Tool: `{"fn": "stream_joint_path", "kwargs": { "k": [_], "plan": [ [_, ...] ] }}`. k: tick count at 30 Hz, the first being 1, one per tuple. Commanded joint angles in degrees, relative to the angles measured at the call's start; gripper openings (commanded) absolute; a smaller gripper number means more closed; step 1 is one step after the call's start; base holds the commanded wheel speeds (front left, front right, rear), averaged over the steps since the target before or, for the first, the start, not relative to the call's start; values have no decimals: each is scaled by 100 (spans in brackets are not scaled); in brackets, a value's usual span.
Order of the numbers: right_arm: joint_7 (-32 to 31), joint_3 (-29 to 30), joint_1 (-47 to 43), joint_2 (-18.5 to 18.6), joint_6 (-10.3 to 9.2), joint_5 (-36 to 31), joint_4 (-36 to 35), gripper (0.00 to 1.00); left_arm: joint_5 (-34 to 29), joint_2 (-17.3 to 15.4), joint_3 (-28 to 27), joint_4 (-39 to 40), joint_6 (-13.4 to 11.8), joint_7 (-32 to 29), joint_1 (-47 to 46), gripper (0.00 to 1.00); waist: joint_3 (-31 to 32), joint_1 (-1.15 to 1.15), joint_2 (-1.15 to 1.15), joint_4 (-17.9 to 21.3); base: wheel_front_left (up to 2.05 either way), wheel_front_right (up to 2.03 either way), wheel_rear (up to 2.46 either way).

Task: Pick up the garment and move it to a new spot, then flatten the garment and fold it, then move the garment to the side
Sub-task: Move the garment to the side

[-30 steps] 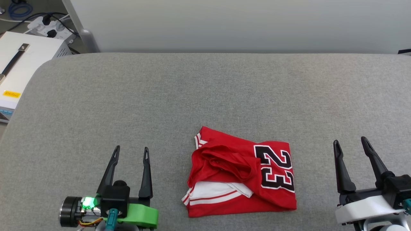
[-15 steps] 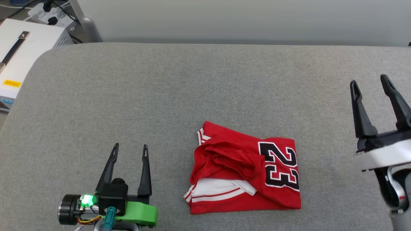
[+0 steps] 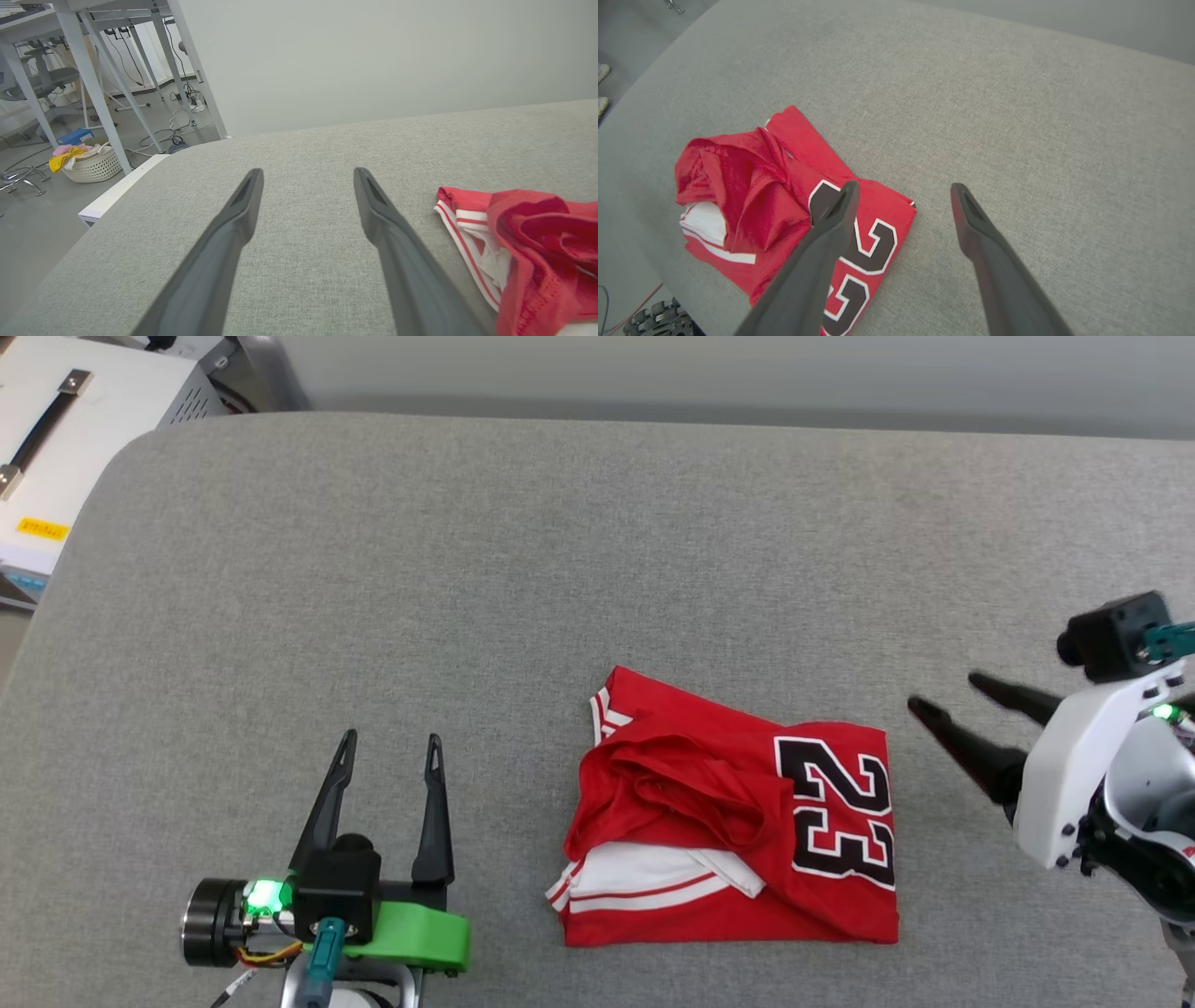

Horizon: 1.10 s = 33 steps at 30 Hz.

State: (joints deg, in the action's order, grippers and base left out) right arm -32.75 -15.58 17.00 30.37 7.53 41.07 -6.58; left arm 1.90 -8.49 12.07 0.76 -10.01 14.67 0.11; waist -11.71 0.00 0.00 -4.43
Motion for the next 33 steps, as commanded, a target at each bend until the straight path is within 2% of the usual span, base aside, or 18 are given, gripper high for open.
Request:
{"fn": "stream_joint_path", "kwargs": {
  "k": [1,8,19,24,25,26,33],
  "plan": [
    [-221,-89,-106,86,-4,194,51,100,-46,53,5,10,29,33,-162,100,-99,0,0,-75,0,0,0],
    [-600,-498,-336,99,-4,568,307,100,-65,134,46,-3,53,33,-322,100,-360,0,0,-225,0,0,0],
    [-467,-1299,-495,-207,-4,729,1082,100,-96,201,89,-34,83,33,-540,100,-693,0,0,-394,0,0,0],
    [-194,-1567,-469,-273,-4,784,1312,100,-92,222,79,-57,77,33,-583,100,-723,0,0,-406,0,0,0],
    [-117,-1608,-451,-286,-4,809,1332,38,-89,225,73,-62,74,33,-586,100,-722,0,0,-402,0,0,0],
    [-49,-1647,-430,-290,-4,834,1344,0,-85,229,67,-65,73,33,-588,100,-718,0,0,-397,0,0,0],
    [476,-1674,-157,-184,-4,868,1224,0,-75,229,25,-108,80,33,-547,100,-599,0,0,-331,0,0,0]
  ]
}}
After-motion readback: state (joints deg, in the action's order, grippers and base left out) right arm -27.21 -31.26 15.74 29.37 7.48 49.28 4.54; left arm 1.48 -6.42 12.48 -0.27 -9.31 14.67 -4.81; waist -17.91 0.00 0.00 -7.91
